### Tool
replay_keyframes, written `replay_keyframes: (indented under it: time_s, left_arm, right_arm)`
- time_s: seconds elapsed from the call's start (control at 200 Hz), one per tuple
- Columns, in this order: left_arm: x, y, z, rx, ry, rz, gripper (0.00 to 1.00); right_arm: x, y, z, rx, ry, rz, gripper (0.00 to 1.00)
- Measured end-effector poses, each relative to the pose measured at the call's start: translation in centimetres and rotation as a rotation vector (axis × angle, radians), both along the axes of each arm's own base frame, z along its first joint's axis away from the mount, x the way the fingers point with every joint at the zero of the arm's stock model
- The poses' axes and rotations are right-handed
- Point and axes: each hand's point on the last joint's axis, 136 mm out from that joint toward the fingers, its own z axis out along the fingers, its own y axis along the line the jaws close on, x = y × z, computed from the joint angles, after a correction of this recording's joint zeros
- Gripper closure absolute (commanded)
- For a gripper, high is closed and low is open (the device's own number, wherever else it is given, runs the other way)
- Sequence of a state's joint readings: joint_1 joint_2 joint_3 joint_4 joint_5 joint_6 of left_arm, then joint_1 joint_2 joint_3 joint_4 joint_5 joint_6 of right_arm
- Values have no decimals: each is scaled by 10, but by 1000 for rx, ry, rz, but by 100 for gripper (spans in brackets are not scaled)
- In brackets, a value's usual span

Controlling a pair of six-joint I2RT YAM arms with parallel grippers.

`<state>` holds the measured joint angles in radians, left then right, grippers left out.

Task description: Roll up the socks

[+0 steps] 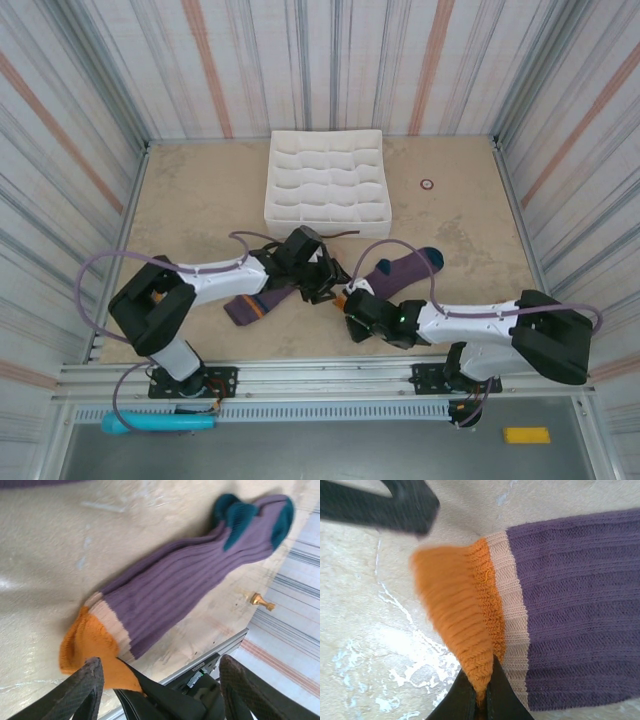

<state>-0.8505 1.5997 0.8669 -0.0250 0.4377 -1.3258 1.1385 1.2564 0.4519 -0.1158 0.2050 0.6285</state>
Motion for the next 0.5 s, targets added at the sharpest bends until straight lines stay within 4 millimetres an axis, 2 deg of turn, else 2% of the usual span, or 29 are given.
replay_keyframes:
  time_s: [0.155,0.266,0.351,0.501]
  left_arm:
    - [9,6,19,2,-123,-7,39]
    - [12,10,25,14,-175,-7,45]
    - [12,13,24,31,-193,-9,50]
    - [3,14,16,75,-208,-36,54]
  right_arm:
    - [3,-1,0,105,96,-42,100]
    - [2,-5,0,176,148,-72,100]
    - [1,-9,0,231,186,-96,100]
    - [4,-18,0,323,260,-155,100]
